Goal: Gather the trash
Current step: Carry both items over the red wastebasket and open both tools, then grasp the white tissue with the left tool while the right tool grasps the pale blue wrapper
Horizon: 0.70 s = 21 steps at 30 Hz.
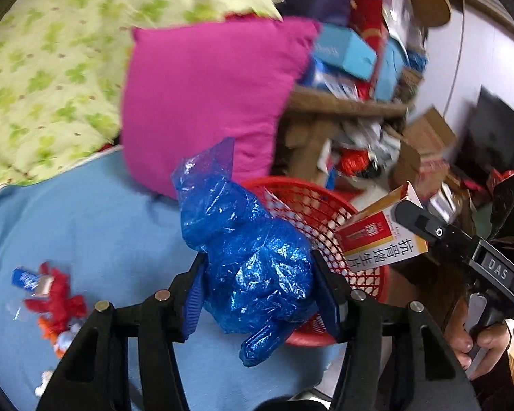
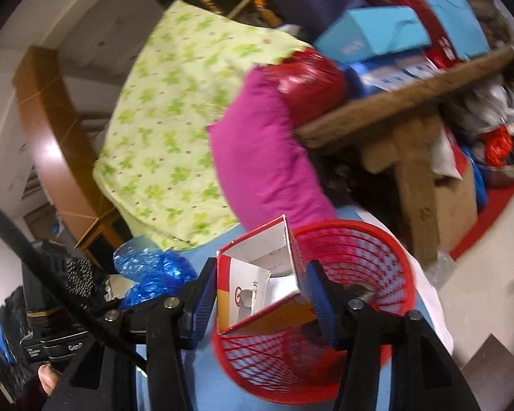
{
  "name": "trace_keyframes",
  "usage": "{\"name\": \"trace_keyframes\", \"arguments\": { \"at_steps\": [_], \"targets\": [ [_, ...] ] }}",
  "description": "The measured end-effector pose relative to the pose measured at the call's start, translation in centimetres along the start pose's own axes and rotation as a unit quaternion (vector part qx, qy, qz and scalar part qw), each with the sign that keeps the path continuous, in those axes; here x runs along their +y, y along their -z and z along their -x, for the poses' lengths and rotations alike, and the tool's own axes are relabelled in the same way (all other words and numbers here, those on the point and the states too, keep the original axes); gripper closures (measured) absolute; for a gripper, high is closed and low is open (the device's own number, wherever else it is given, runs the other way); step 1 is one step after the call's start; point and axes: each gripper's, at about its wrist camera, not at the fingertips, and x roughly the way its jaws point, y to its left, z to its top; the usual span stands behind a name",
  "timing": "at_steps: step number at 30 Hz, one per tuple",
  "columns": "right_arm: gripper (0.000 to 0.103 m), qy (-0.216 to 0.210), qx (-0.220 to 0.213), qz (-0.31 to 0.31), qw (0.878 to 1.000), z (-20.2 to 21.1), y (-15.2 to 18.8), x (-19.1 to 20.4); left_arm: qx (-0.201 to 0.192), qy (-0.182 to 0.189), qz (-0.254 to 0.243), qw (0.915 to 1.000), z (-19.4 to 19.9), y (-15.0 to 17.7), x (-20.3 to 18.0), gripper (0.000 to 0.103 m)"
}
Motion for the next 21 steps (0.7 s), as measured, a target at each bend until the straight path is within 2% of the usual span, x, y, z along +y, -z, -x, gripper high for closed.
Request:
{"name": "trace_keyframes", "arguments": {
  "at_steps": [4,7,9,13,18,21],
  "targets": [
    [0.040,-0.001,0.025,-0.028,0.999,-1.4,-0.2,-2.5,0.052,0.001,-0.006,0.9986,-3.9,-0.9,-0.9,0.041],
    [0.038,-0.009,0.032,-0.043,0.999,-1.8,0.2,-3.3,0.073,0.003,0.003,0.9973,-4.5,-0.3,-0.6,0.041],
    [0.033,-0.012,0.028,-0.046,0.998,-1.9,0.0,-3.4,0.070,0.000,0.007,0.9975,-3.7,0.5,0.0,0.038],
    [0.032,-0.024,0.012,-0.039,0.999,-1.6,-0.4,-2.3,0.045,0.004,0.036,0.9983,-1.8,0.7,1.6,0.030],
    [0.032,-0.052,-0.027,-0.017,0.998,-0.3,-0.8,0.9,0.034,0.015,0.047,0.9982,0.3,0.2,3.3,0.030],
    [0.032,-0.071,-0.035,0.010,0.997,0.2,-1.0,3.3,0.010,0.001,0.039,0.9992,3.0,0.9,5.3,0.029]
  ]
}}
